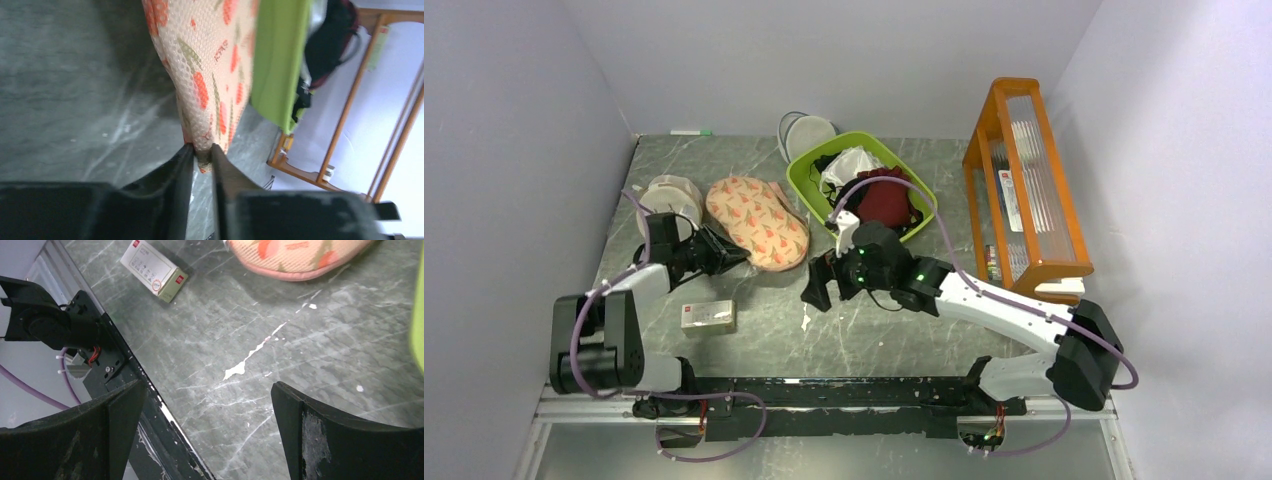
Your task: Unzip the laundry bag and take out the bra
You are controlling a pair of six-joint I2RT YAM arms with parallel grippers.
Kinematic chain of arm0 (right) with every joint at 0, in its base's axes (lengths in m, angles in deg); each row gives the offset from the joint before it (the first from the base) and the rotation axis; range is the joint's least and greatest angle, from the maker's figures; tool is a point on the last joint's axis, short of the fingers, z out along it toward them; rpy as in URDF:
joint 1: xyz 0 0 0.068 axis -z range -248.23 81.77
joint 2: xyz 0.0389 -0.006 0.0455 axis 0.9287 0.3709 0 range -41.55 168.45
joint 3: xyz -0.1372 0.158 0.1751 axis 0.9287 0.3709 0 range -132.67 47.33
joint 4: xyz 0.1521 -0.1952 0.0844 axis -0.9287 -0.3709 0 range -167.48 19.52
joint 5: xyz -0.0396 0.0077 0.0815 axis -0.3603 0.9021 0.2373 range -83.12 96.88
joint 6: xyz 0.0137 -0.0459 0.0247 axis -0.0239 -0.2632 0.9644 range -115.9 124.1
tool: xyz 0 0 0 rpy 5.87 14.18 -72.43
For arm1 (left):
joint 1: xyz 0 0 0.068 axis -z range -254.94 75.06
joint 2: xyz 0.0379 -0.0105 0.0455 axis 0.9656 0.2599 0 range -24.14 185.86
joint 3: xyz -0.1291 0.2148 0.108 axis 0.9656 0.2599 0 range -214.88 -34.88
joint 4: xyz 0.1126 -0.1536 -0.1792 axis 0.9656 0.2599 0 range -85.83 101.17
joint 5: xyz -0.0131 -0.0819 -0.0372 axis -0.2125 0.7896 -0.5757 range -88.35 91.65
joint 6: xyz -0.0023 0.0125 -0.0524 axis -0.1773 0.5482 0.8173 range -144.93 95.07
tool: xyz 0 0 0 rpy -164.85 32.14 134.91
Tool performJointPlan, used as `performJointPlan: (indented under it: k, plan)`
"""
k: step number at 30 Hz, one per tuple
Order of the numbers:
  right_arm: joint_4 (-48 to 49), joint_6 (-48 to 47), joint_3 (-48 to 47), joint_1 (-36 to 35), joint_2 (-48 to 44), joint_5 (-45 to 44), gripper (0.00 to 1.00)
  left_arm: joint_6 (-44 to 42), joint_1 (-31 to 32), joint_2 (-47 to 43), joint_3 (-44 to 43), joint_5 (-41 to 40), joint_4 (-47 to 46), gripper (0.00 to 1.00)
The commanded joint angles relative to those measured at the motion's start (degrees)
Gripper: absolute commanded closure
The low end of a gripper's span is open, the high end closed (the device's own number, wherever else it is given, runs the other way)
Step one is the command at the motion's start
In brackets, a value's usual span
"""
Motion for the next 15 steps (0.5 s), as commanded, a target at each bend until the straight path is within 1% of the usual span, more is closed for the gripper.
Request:
performJointPlan:
  k: [1, 3, 6, 8, 10, 12, 13, 15]
  plan:
    - [3.5, 1.8, -2.4, -3.3, 5.0, -2.2, 0.00, 3.1, -0.2, -7.4, 2.4, 5.4, -3.6, 0.76]
    - [7.2, 4.9, -3.0, -5.2, 8.2, -3.0, 0.00, 4.0, -0.3, -9.3, 2.6, 7.0, -2.6, 0.84]
    - [12.5, 12.1, -3.7, -7.2, 13.5, -6.8, 0.01, 7.9, -0.2, -12.3, 3.9, 9.4, -3.6, 0.92]
    - [16.2, 16.3, -3.9, -7.3, 16.6, -7.5, 0.08, 10.4, 0.0, -14.7, 4.8, 10.2, -4.8, 0.93]
    - [19.3, 19.5, -3.5, -7.3, 18.6, -8.9, 0.15, 11.3, 0.3, -17.1, 4.8, 9.6, -3.0, 0.93]
    - [23.3, 21.6, -2.1, -7.5, 19.4, -10.4, 0.27, 12.0, 1.0, -19.9, 4.8, 8.5, -0.6, 0.93]
    - [25.7, 21.9, -1.3, -7.7, 19.7, -10.6, 0.32, 12.5, 1.5, -21.8, 5.0, 7.9, 0.2, 0.93]
    - [29.0, 21.0, -0.7, -7.9, 20.5, -10.2, 0.35, 13.8, 2.6, -24.3, 5.5, 6.8, 1.5, 0.93]
